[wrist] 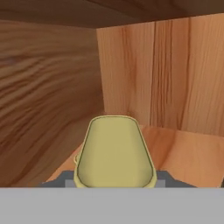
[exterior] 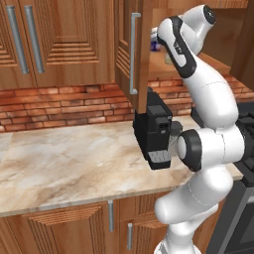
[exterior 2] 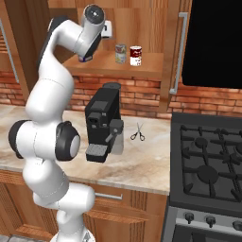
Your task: Stack two cans on top of the other two cans in the cabinet.
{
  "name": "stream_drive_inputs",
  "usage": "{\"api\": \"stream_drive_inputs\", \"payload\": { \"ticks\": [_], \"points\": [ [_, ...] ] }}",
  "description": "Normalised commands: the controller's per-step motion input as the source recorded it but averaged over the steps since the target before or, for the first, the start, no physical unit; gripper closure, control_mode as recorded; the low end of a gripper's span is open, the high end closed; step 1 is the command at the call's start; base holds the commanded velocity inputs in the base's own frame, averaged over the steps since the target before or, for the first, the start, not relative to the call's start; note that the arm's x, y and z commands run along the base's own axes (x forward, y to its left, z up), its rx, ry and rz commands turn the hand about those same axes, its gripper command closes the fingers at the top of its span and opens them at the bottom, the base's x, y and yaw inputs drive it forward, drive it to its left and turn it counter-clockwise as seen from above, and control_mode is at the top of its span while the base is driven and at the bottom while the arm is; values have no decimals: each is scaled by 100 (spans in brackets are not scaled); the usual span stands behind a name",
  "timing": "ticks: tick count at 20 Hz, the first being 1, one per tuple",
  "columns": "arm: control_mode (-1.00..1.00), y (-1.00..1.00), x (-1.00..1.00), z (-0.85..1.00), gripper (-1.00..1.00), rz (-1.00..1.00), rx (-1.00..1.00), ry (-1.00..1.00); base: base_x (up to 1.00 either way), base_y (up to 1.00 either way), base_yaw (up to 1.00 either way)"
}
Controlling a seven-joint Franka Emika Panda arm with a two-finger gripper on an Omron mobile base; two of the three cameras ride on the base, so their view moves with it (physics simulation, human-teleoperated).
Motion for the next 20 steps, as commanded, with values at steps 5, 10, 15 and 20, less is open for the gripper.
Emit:
{"api": "stream_drive_inputs", "payload": {
  "ticks": [5,10,15,20],
  "points": [
    [-100,11,15,0,100,7,0,0,0,0,0],
    [-100,11,20,0,100,7,0,0,0,0,0],
    [-100,8,14,0,100,3,0,0,0,0,0],
    [-100,4,17,0,100,2,0,0,0,0,0]
  ]
}}
